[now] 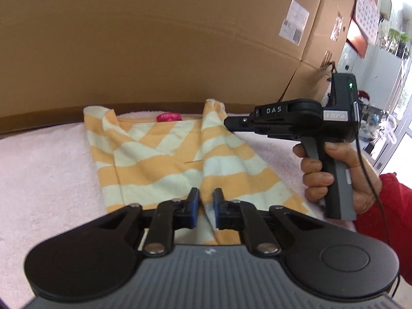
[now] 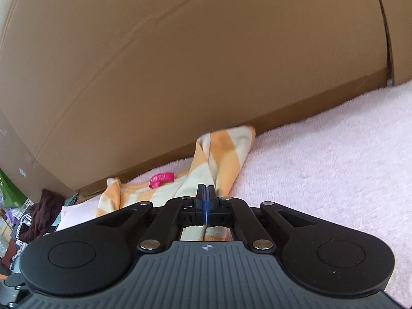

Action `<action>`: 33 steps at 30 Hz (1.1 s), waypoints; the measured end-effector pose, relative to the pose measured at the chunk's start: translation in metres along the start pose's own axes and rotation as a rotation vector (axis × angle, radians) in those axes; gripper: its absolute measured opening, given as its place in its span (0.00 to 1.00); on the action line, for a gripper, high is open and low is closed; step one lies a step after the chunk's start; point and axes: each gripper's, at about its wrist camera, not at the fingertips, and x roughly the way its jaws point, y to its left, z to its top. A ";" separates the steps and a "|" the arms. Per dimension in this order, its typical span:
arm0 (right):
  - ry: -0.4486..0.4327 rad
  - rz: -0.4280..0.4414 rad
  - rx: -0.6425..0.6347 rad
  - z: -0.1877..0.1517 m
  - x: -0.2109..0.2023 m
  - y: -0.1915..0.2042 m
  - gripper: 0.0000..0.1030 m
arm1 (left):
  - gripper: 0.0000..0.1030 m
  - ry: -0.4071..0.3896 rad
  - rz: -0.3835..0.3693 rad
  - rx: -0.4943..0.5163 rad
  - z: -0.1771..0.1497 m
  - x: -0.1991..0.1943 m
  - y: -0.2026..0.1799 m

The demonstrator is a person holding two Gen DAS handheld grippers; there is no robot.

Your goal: Fold clothes

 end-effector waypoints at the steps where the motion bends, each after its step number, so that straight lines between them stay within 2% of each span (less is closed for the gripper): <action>1: -0.028 -0.004 -0.003 0.001 -0.005 0.001 0.20 | 0.48 -0.018 -0.010 -0.001 0.000 -0.003 0.001; 2: -0.039 -0.005 -0.009 0.003 -0.005 0.002 0.25 | 0.57 -0.037 -0.012 0.002 -0.001 -0.004 0.000; 4: -0.038 0.001 -0.029 0.006 -0.001 0.003 0.30 | 0.58 -0.035 -0.012 0.011 -0.006 0.001 -0.002; 5: -0.032 -0.006 -0.049 0.008 0.001 0.005 0.30 | 0.55 -0.002 -0.015 0.014 -0.007 0.007 -0.002; 7: -0.017 -0.036 -0.105 0.009 0.007 0.010 0.30 | 0.39 0.013 -0.011 0.012 -0.007 0.010 -0.002; 10: 0.016 -0.047 -0.158 0.009 0.024 0.018 0.30 | 0.32 0.014 -0.013 0.001 -0.008 0.011 0.001; 12: 0.006 -0.081 -0.166 0.010 0.027 0.019 0.01 | 0.27 0.012 -0.020 0.002 -0.009 0.010 0.001; 13: -0.003 -0.102 -0.166 0.011 0.027 0.019 0.00 | 0.27 0.011 -0.023 0.001 -0.009 0.010 0.001; 16: 0.015 -0.103 -0.089 0.015 0.028 0.005 0.00 | 0.27 0.015 -0.033 -0.017 -0.009 0.011 0.005; 18: -0.008 -0.099 -0.045 0.016 0.022 -0.001 0.00 | 0.27 0.014 -0.036 -0.023 -0.009 0.010 0.006; 19: -0.039 -0.099 -0.038 0.017 0.015 0.000 0.08 | 0.27 0.012 -0.037 -0.023 -0.009 0.010 0.006; 20: -0.075 -0.090 -0.037 0.018 0.008 0.003 0.10 | 0.27 0.011 -0.039 -0.025 -0.009 0.010 0.006; 22: -0.048 0.033 -0.030 0.022 0.005 0.011 0.12 | 0.33 0.010 -0.050 -0.038 -0.009 0.010 0.009; 23: 0.007 0.098 -0.019 0.023 0.010 0.014 0.22 | 0.35 0.010 -0.057 -0.045 -0.009 0.010 0.010; 24: 0.071 0.135 -0.003 0.021 0.020 0.016 0.23 | 0.39 0.011 -0.065 -0.052 -0.009 0.010 0.011; 25: 0.095 0.127 0.011 0.017 0.028 0.016 0.23 | 0.41 0.011 -0.074 -0.060 -0.009 0.010 0.013; 26: 0.088 0.082 0.022 0.014 0.035 0.013 0.20 | 0.42 0.011 -0.079 -0.063 -0.009 0.010 0.013; 27: 0.068 0.043 0.043 0.012 0.041 0.006 0.00 | 0.42 0.011 -0.082 -0.063 -0.009 0.010 0.013; 32: 0.017 0.051 0.191 0.020 0.042 -0.023 0.00 | 0.44 0.011 -0.088 -0.063 -0.009 0.010 0.014; 33: 0.014 0.062 0.185 0.020 0.039 -0.020 0.07 | 0.47 0.012 -0.088 -0.061 -0.009 0.010 0.013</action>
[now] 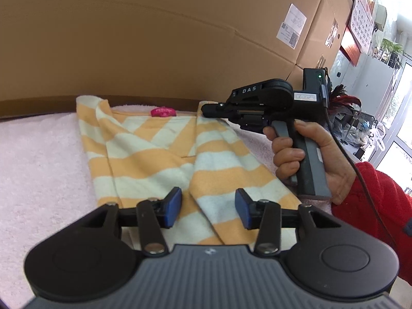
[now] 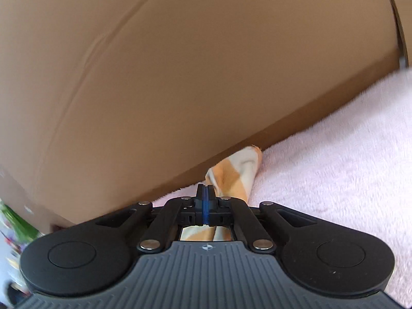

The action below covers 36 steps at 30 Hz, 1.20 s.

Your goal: Fold clothes

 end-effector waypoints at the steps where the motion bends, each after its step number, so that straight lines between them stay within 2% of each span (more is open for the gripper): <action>1: -0.007 0.004 -0.025 -0.002 -0.004 0.005 0.08 | 0.56 0.002 -0.001 0.001 0.000 0.000 0.000; 2: -0.015 0.008 -0.051 -0.004 -0.007 0.010 0.08 | 0.60 0.004 -0.005 0.002 0.000 0.000 0.000; 3: -0.024 -0.033 -0.083 -0.006 -0.008 0.014 0.09 | 0.67 0.005 -0.009 0.004 0.000 0.000 -0.001; 4: -0.032 -0.097 -0.101 -0.008 -0.004 0.014 0.07 | 0.71 0.007 -0.009 0.007 0.000 -0.001 -0.001; 5: -0.033 -0.109 -0.071 -0.007 -0.003 0.009 0.02 | 0.71 0.009 -0.008 0.012 0.000 -0.001 -0.002; 7: -0.028 -0.088 0.009 -0.002 -0.005 0.002 0.03 | 0.72 0.014 -0.003 0.029 -0.001 -0.002 -0.004; 8: -0.030 -0.089 0.001 -0.002 -0.009 0.005 0.11 | 0.72 0.017 -0.002 0.036 -0.001 -0.002 -0.004; 9: -0.019 -0.071 -0.036 -0.003 -0.012 0.015 0.12 | 0.73 0.020 -0.001 0.044 -0.002 -0.003 -0.005; 11: 0.066 0.039 -0.133 -0.009 -0.011 0.044 0.12 | 0.76 0.031 0.001 0.061 -0.003 -0.003 -0.007; 13: 0.180 0.114 -0.220 -0.022 -0.002 0.077 0.12 | 0.87 0.042 0.004 0.088 -0.004 -0.004 -0.010; 15: 0.284 0.142 -0.316 -0.040 0.014 0.110 0.12 | 0.88 0.052 0.010 0.116 -0.006 -0.005 -0.013; 18: 0.366 0.127 -0.391 -0.062 0.042 0.140 0.10 | 0.89 0.063 0.014 0.131 -0.007 -0.006 -0.014; 20: 0.375 0.055 -0.405 -0.074 0.064 0.155 0.09 | 0.93 0.075 0.004 0.139 -0.008 -0.006 -0.014; 21: 0.361 0.042 -0.411 -0.073 0.073 0.157 0.00 | 0.97 0.079 -0.002 0.142 -0.008 -0.006 -0.014; 23: 0.318 0.025 -0.422 -0.066 0.087 0.154 0.00 | 0.98 0.084 -0.012 0.147 -0.008 -0.006 -0.014; 25: 0.282 -0.005 -0.435 -0.067 0.080 0.144 0.00 | 0.98 0.085 -0.013 0.148 -0.009 -0.006 -0.014; 26: 0.264 -0.020 -0.442 -0.067 0.077 0.139 0.05 | 0.98 0.084 -0.011 0.148 -0.009 -0.006 -0.014; 27: 0.263 -0.006 -0.428 -0.066 0.071 0.136 0.08 | 0.98 0.085 -0.008 0.152 -0.010 -0.006 -0.015; 29: 0.283 0.063 -0.384 -0.066 0.057 0.135 0.08 | 0.98 0.087 -0.001 0.164 -0.010 -0.006 -0.018; 32: 0.314 0.108 -0.439 -0.079 0.048 0.148 0.08 | 0.99 0.089 -0.001 0.168 -0.010 -0.007 -0.019; 34: 0.333 0.041 -0.500 -0.080 0.054 0.148 0.07 | 0.99 0.088 -0.003 0.167 -0.010 -0.008 -0.019; 35: 0.310 -0.006 -0.528 -0.081 0.056 0.145 0.00 | 0.99 0.087 -0.006 0.165 -0.010 -0.008 -0.018; 36: 0.289 -0.028 -0.530 -0.078 0.055 0.140 0.00 | 0.99 0.087 -0.009 0.162 -0.010 -0.008 -0.018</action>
